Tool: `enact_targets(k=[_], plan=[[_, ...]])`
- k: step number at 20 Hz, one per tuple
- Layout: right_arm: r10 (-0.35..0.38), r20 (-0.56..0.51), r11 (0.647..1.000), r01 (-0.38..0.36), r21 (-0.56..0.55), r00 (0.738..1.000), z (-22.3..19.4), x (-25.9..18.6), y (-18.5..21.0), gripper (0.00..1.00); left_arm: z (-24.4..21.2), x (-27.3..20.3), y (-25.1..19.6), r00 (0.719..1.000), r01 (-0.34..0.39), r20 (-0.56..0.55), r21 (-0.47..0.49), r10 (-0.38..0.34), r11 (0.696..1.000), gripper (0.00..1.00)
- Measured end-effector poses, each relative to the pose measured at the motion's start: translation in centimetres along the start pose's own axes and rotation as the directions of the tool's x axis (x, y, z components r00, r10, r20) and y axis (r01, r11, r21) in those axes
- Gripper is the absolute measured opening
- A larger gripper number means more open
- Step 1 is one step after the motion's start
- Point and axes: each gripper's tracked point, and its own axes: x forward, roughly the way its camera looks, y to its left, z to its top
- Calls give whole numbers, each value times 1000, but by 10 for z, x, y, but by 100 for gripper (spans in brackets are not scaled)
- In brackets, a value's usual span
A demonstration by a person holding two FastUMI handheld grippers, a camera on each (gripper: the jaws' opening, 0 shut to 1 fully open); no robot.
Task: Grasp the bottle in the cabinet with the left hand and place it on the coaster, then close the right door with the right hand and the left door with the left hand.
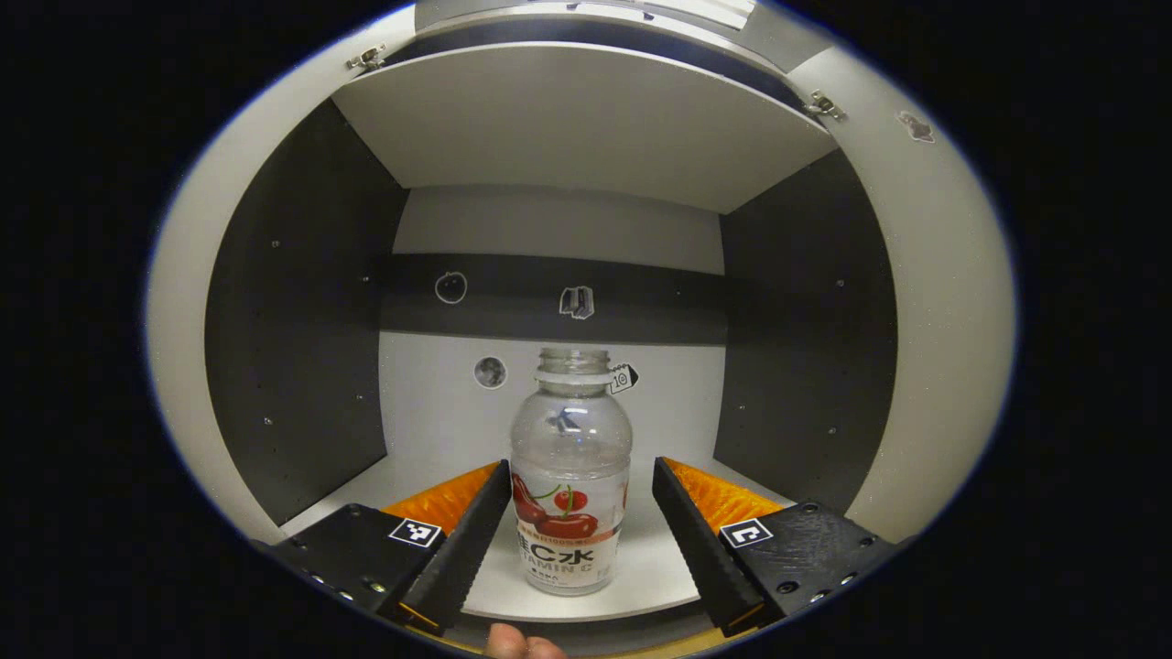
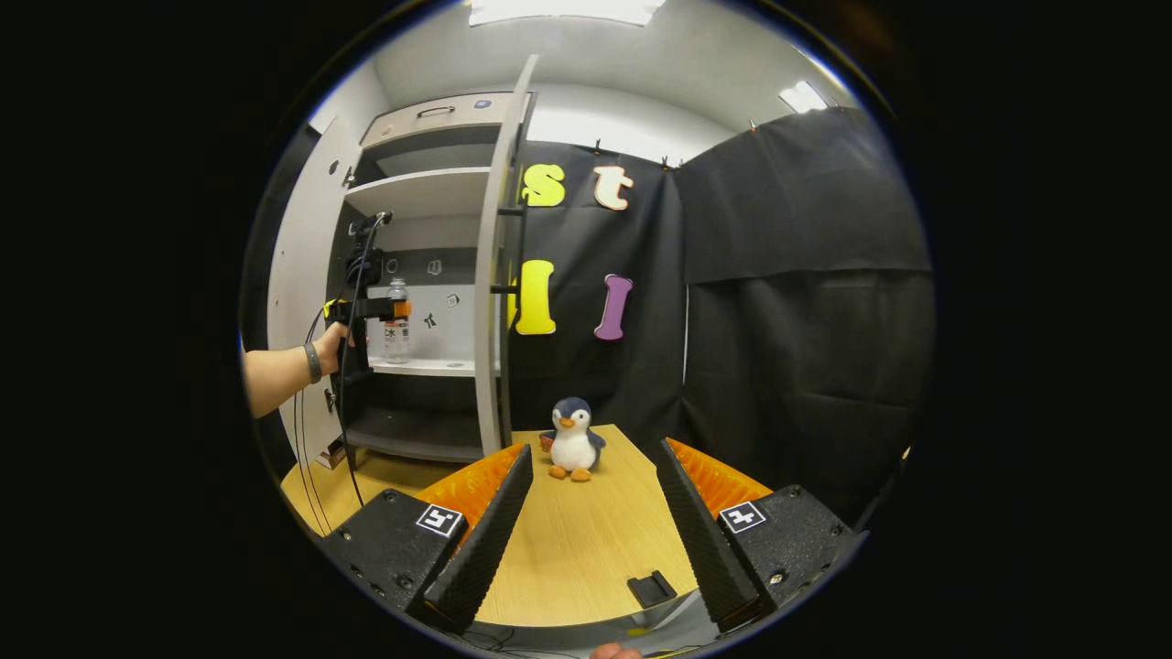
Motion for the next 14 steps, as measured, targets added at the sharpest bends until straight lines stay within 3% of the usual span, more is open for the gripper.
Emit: enact_targets(k=[4, 7, 8, 10, 14], plan=[[-30, 1, 999, 30, -27, 1000, -5, 3, -10, 84, -5, 18, 12, 999, -47, -10, -43, 47, 998, 95], [-19, -1, 999, 19, -30, 1000, -4, 5, -6, 84, -4, 19, 10, 1000, -30, -5, -75, 29, 997, 95], [-12, 1, 999, 12, -33, 1000, -5, 4, -4, 84, -4, 19, 10, 1000, -28, -6, -71, 27, 997, 93], [-6, 2, 999, 6, -37, 1000, -4, 5, -4, 84, -5, 10, 11, 999, -38, -21, -58, 37, 998, 76], [21, 7, 999, -21, -30, 1000, -2, 6, -1, 84, 9, -16, 10, 1000, -21, 14, -63, 22, 998, 73]])
